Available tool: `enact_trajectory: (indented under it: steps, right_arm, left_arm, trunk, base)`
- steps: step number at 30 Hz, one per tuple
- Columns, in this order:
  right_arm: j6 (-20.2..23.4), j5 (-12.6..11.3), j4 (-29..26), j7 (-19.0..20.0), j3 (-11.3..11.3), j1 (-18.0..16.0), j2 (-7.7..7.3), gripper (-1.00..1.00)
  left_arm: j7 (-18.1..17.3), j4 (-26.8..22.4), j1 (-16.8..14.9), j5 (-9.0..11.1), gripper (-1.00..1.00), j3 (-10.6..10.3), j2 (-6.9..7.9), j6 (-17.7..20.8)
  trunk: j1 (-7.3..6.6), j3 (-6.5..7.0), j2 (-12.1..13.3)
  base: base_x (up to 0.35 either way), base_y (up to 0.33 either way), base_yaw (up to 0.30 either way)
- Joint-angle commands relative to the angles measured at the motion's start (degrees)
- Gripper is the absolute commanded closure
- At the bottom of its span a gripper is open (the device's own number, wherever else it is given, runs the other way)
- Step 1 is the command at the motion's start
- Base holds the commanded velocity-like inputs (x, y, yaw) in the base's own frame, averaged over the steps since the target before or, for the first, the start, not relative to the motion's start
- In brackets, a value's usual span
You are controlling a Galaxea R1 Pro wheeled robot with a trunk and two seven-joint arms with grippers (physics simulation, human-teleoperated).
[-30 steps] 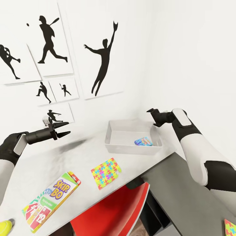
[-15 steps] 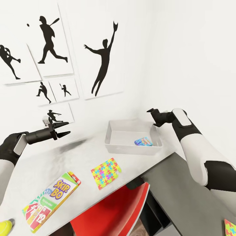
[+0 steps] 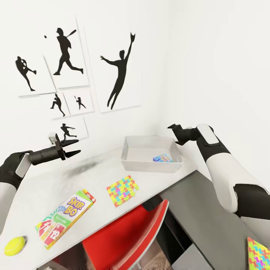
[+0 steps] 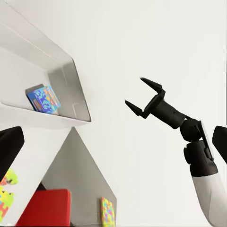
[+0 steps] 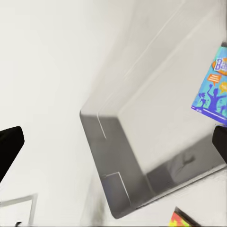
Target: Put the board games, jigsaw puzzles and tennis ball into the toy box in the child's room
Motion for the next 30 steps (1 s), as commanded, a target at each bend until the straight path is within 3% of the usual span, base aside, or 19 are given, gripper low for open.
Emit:
enact_trajectory:
  steps: [1, 30]
  right_arm:
    - [0.1, -0.4, -0.1, -0.5, -0.1, 0.0, 0.0, -1.0]
    - [0.1, -0.4, -0.1, -0.5, -0.1, 0.0, 0.1, -1.0]
  left_arm:
    - [-0.1, 0.0, -0.1, 0.0, -1.0, 0.0, 0.01, 0.4]
    - [-0.1, 0.0, 0.0, 0.0, -1.0, 0.4, 0.01, 0.4]
  trunk:
    - [0.01, -0.03, -0.1]
    - [0.01, 2.66, -0.1]
  base:
    - [-0.276, 0.064, 0.0]
    - [-0.287, 0.142, 0.0]
